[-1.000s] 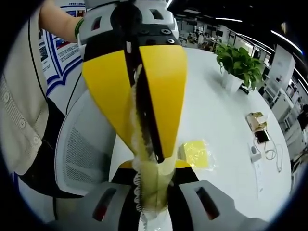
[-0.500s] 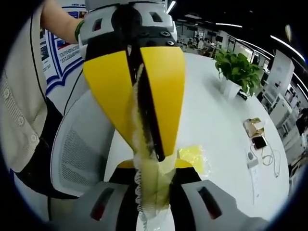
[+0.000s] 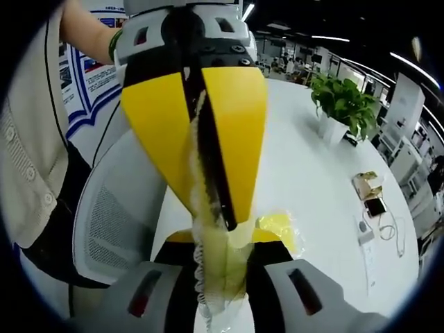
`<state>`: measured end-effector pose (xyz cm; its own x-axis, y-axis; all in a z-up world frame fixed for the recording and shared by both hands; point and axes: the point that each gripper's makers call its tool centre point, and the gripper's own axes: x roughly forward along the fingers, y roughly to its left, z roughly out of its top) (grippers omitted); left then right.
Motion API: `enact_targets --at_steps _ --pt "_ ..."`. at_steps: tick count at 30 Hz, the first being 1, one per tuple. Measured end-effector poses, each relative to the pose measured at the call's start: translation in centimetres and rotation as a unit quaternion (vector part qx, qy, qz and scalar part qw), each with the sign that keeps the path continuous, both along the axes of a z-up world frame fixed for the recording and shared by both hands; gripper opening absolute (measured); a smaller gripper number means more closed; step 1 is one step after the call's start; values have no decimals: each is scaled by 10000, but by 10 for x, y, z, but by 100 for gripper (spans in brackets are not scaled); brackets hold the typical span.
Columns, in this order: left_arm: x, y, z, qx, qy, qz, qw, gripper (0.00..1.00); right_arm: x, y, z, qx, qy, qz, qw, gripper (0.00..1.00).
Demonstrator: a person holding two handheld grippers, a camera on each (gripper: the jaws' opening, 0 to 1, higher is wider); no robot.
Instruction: Compare the silicone blocks by pressing each to a similar depth, holding the contact briefly, and releasing to observe deformation and rebound differences across the visible hardness samples.
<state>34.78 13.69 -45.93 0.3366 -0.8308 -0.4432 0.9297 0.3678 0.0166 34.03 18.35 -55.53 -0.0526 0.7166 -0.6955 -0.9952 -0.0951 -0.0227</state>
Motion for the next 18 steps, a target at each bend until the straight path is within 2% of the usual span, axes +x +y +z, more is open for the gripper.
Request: enact_targets --at_steps 18 --pt "-14 -11 2 21 46 29 10000 0 -6 0 2 92 101 -37 9999 23"
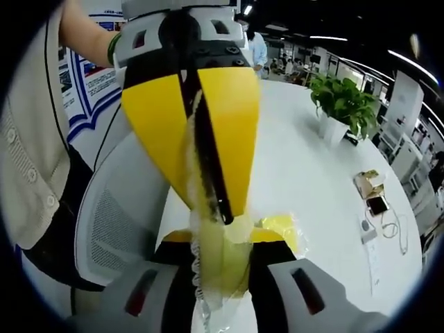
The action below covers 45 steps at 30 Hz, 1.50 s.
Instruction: Compare the silicone blocks by pressing each to a similar depth, holding the contact briefly, and releasing to observe deformation and rebound differences across the visible hardness samples.
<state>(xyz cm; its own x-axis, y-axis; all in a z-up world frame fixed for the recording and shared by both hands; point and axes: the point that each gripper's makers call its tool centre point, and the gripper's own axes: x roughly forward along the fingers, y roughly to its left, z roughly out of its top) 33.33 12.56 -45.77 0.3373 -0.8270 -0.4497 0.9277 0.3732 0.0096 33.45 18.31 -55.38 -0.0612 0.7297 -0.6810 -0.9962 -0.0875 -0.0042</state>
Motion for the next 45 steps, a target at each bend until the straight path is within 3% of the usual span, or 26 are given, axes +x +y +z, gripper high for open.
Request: enact_targets --at_steps 15,29,45 --pt "2 1 -2 -6 76 13 10000 0 -2 -2 0 136 199 -54 9997 27" --pt "6 0 -2 -69 125 33 9999 0 3 -1 -2 150 193 -105 9996 31" --pt "8 2 -21 -67 429 72 9990 0 4 -10 -7 258 292 -399 9984 41"
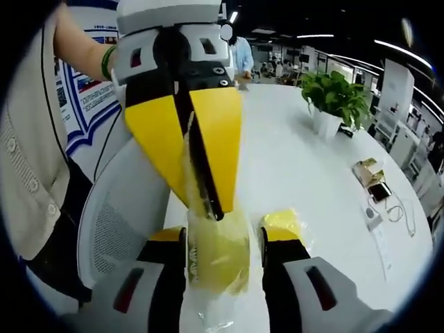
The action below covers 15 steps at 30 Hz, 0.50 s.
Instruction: Compare the silicone blocks by pressing each to a similar depth, holding the contact briefly, and releasing to observe deformation and rebound differences across the visible hardness samples.
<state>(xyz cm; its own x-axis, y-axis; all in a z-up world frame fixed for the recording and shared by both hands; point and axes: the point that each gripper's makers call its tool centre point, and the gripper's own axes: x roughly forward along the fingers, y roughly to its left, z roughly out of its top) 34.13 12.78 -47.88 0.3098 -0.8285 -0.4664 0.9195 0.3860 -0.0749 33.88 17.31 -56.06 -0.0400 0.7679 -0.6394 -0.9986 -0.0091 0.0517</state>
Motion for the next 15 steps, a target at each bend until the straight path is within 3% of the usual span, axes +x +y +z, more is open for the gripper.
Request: enact_targets --at_steps 15 --pt "12 -1 -14 -117 264 189 9994 0 6 -35 6 440 100 -937 9946 53"
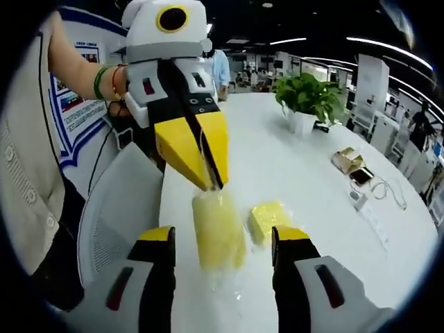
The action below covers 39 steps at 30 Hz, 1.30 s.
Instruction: Compare the silicone blocks by pressing each to a similar depth, holding the contact briefly, and releasing to observe deformation and rebound differences across the visible hardness samples.
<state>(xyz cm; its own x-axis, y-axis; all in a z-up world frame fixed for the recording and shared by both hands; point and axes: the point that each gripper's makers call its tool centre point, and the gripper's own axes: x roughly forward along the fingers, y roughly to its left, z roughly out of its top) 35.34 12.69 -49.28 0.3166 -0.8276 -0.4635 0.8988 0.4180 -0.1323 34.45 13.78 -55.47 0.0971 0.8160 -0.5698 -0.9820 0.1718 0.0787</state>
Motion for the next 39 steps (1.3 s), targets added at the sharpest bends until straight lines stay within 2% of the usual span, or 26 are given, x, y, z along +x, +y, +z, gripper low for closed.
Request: enact_targets --at_steps 4,6,8,9,13,14,20,24,26,28,29,30,31,34,35,36,39 --pt "5 -2 -7 -61 89 98 9999 0 4 -15 3 284 -12 -448 9986 58" --pt "8 -4 -12 -94 195 166 9996 0 5 -25 4 425 94 -734 9964 62" --pt "12 -4 -17 -89 200 230 9995 0 8 -38 6 538 37 -1051 9930 66" --pt "13 -6 -21 -131 316 245 9991 0 6 -45 7 661 127 -1216 9903 67" --pt "22 -11 -33 -126 362 362 9986 0 1 -66 9 833 156 -1596 9835 65" --pt "23 -14 -37 -156 464 375 9981 0 -3 -72 9 893 199 -1673 9816 64" --pt "40 -30 -56 -232 625 525 9964 0 -24 -94 -1 927 267 -1945 9762 61" --pt "52 -42 -65 -354 775 627 9944 0 -34 -100 -8 1025 478 -2074 9717 61" --pt "58 -49 -69 -435 801 664 9936 0 -36 -103 -11 1030 520 -2101 9708 61" --pt "63 -55 -72 -522 943 714 9916 0 -37 -107 -14 1057 585 -2164 9688 61" --pt "67 -58 -74 -539 905 742 9917 0 -37 -109 -15 1065 627 -2196 9677 61" --pt "68 -62 -76 -621 1046 770 9896 0 -37 -111 -16 1069 633 -2207 9674 61" --pt "71 -64 -78 -632 1035 795 9894 0 -37 -113 -18 1056 642 -2221 9672 60" --pt "80 -71 -85 -820 1243 933 9844 0 -35 -119 -22 1035 708 -2273 9657 60" --pt "83 -75 -88 -941 1401 990 9807 0 -34 -122 -23 1064 726 -2316 9642 60" --pt "84 -76 -89 -949 1406 998 9804 0 -33 -122 -23 1071 733 -2324 9639 60" --pt "101 -78 -101 -1178 1616 1329 9707 0 -29 -127 -25 1097 770 -2380 9620 59"
